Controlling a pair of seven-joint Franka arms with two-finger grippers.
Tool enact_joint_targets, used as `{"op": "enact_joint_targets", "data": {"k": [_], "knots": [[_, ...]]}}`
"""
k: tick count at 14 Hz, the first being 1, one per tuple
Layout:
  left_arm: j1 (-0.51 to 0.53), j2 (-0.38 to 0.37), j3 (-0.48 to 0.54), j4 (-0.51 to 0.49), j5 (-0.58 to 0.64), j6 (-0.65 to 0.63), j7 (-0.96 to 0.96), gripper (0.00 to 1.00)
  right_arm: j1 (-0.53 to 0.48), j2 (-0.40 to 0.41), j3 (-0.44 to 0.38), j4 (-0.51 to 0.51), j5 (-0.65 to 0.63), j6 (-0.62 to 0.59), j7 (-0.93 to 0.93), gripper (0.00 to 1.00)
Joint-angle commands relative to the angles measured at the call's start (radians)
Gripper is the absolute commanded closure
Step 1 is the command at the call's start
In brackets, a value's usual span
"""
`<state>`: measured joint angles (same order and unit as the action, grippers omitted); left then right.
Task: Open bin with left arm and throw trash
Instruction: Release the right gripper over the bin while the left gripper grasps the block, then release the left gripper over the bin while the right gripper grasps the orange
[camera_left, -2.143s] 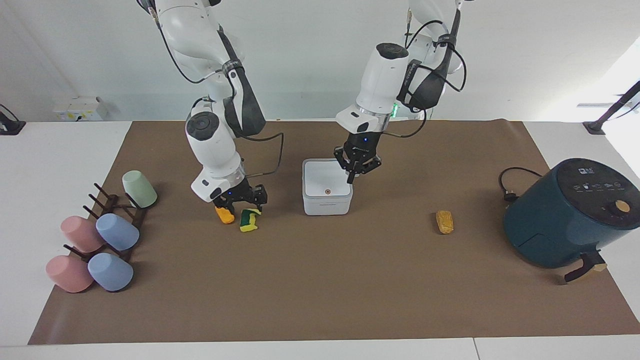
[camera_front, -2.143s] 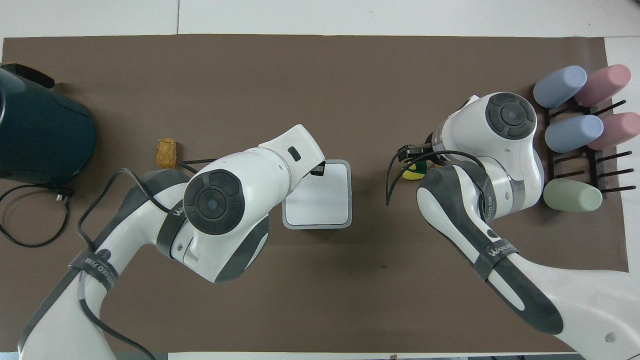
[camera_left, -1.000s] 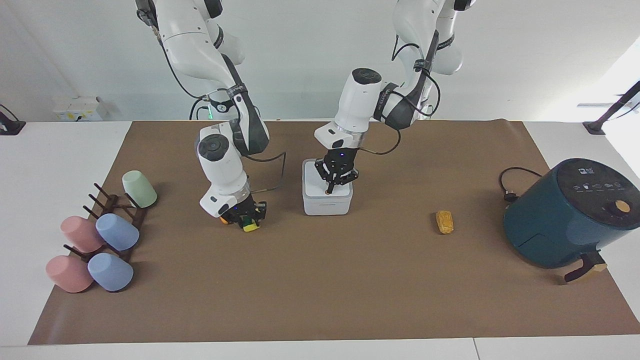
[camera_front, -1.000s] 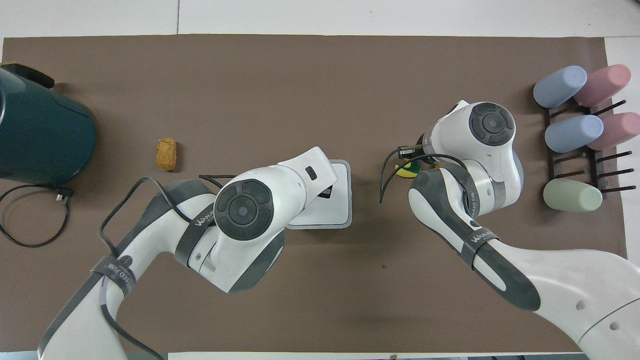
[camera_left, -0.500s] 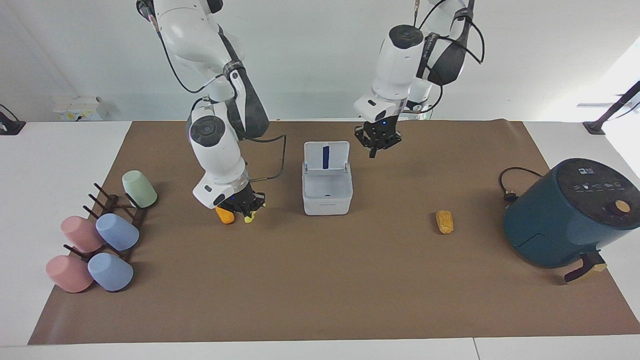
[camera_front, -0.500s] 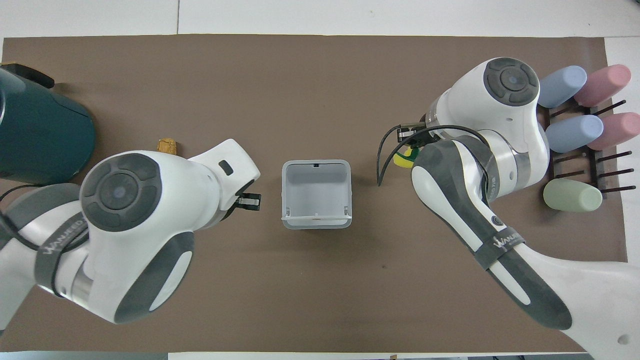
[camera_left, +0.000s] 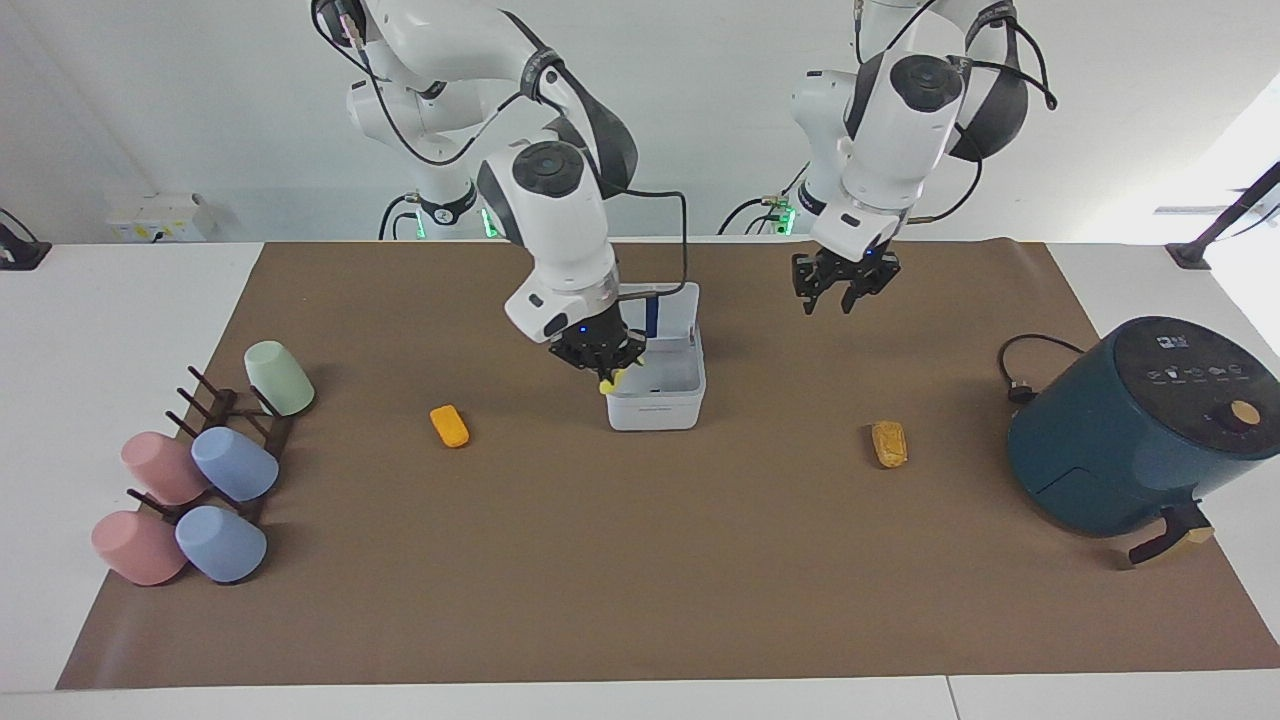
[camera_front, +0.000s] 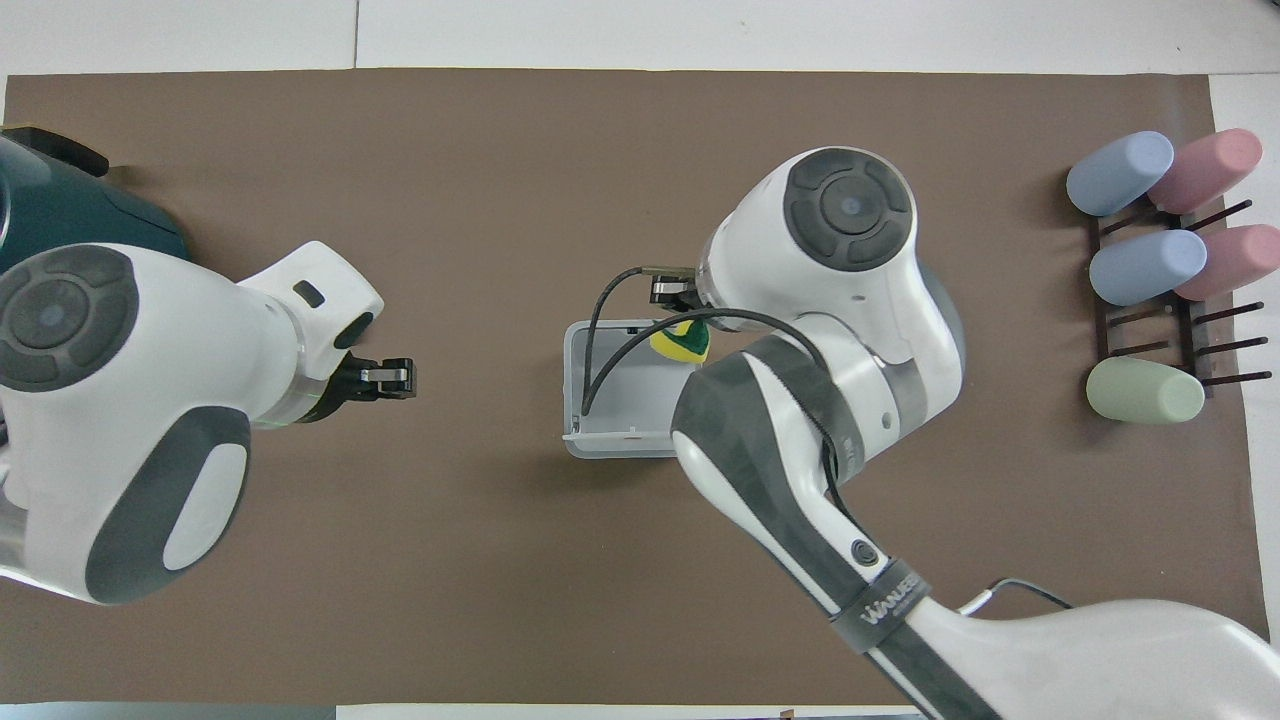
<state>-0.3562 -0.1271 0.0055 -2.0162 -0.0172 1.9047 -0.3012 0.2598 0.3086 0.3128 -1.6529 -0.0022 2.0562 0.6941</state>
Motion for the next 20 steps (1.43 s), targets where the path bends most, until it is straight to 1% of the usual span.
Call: {"op": "enact_joint_targets", "data": {"k": [1, 2, 3, 4, 5, 6, 9, 10, 11, 12, 14, 16, 17, 18, 19, 20], "knots": [[0.121, 0.000, -0.007, -0.019, -0.009, 0.068, 0.127, 0.00, 0.051, -0.006, 0.000, -0.043, -0.005, 0.053, 0.088, 1.00], [0.143, 0.009, -0.007, -0.018, -0.009, 0.089, 0.146, 0.00, 0.058, -0.012, 0.000, -0.070, -0.005, 0.091, 0.091, 1.00], [0.152, 0.038, -0.007, -0.018, -0.009, 0.124, 0.158, 0.00, 0.059, -0.011, 0.000, -0.083, -0.005, 0.117, 0.096, 0.80], [0.167, 0.064, -0.007, -0.015, -0.007, 0.160, 0.169, 0.00, 0.059, -0.013, 0.000, -0.088, -0.005, 0.124, 0.110, 0.35], [0.183, 0.099, -0.004, -0.015, -0.007, 0.203, 0.184, 0.00, 0.059, -0.011, 0.000, -0.084, -0.005, 0.118, 0.120, 0.06], [0.198, 0.133, -0.007, -0.007, -0.007, 0.241, 0.206, 0.00, 0.059, -0.009, 0.000, -0.079, -0.004, 0.117, 0.122, 0.00], [0.233, 0.226, -0.004, -0.004, -0.007, 0.339, 0.237, 0.00, 0.047, -0.005, -0.003, -0.050, -0.007, 0.078, 0.119, 0.00], [0.237, 0.254, -0.004, -0.006, -0.007, 0.374, 0.238, 0.00, 0.030, -0.003, -0.014, -0.030, -0.015, 0.052, 0.104, 0.00], [0.237, 0.277, -0.004, -0.007, -0.007, 0.414, 0.238, 0.00, -0.020, -0.002, -0.021, -0.007, -0.027, 0.026, 0.063, 0.00], [0.235, 0.302, -0.004, -0.007, -0.007, 0.450, 0.237, 0.00, -0.075, 0.000, -0.020, 0.002, -0.027, 0.006, -0.023, 0.00], [0.221, 0.333, -0.007, -0.018, -0.007, 0.493, 0.231, 0.00, -0.152, 0.000, -0.023, -0.018, -0.024, 0.007, -0.247, 0.00], [0.220, 0.368, -0.007, -0.033, -0.007, 0.539, 0.237, 0.00, -0.218, -0.011, -0.023, -0.068, -0.027, 0.018, -0.413, 0.00], [0.218, 0.382, -0.007, -0.048, -0.007, 0.568, 0.237, 0.01, -0.249, -0.022, -0.023, -0.103, -0.027, 0.042, -0.500, 0.00], [0.218, 0.383, -0.007, -0.062, -0.007, 0.586, 0.237, 0.08, -0.282, -0.035, -0.023, -0.152, -0.027, 0.091, -0.569, 0.00], [0.218, 0.382, -0.007, -0.070, -0.007, 0.582, 0.237, 0.45, -0.301, -0.049, -0.023, -0.207, -0.027, 0.135, -0.632, 0.00], [0.218, 0.380, -0.007, -0.072, -0.006, 0.577, 0.237, 0.99, -0.310, -0.058, -0.023, -0.252, -0.027, 0.180, -0.715, 0.00]]}}
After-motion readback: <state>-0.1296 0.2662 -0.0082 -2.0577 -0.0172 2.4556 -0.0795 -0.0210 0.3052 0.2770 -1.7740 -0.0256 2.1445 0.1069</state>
